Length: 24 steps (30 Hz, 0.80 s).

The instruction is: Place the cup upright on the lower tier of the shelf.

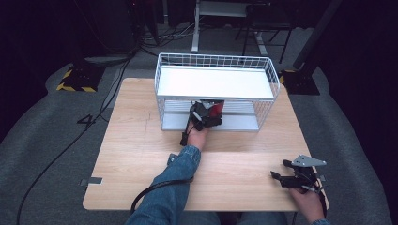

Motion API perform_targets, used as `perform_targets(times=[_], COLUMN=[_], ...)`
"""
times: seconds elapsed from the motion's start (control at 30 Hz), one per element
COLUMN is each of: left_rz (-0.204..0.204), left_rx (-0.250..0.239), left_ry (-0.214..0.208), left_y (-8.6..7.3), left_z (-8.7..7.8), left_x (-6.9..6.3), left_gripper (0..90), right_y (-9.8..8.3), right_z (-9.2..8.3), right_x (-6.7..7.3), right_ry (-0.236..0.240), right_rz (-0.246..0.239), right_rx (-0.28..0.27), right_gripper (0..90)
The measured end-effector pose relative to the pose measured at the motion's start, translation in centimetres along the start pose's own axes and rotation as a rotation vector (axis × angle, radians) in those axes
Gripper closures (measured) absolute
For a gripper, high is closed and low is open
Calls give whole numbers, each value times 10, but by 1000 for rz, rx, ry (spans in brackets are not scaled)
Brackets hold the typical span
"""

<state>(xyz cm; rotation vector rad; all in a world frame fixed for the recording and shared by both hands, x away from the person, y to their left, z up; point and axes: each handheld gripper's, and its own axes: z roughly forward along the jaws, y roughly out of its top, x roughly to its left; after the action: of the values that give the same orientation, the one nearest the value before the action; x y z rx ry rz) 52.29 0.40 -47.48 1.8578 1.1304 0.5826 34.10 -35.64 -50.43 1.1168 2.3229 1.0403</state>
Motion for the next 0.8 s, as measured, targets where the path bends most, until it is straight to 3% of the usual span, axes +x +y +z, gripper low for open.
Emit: perform_targets(times=[0.2, 0.43, 0.57, 0.67, 0.8], left_rz=[-12, -24, 12, 42, 33], left_rx=[-5, -9, -14, -9, -23], left_ry=[-15, -4, -31, -40, -55], left_y=[0, 1, 0, -3, -6], left_z=[0, -3, -9, -14, -22], left_x=[2, 2, 2, 2, 5], left_gripper=[145, 94, 1, 3, 1], right_y=[0, 0, 0, 0, 0], right_z=[0, 0, 0, 0, 0], right_x=[0, 0, 0, 0, 0], right_ry=[1, 0, 4, 7, 9], right_rz=[0, 0, -2, -7, -7], right_rx=[-1, 0, -1, 1, 2], right_gripper=[229, 229, 229, 228, 226])
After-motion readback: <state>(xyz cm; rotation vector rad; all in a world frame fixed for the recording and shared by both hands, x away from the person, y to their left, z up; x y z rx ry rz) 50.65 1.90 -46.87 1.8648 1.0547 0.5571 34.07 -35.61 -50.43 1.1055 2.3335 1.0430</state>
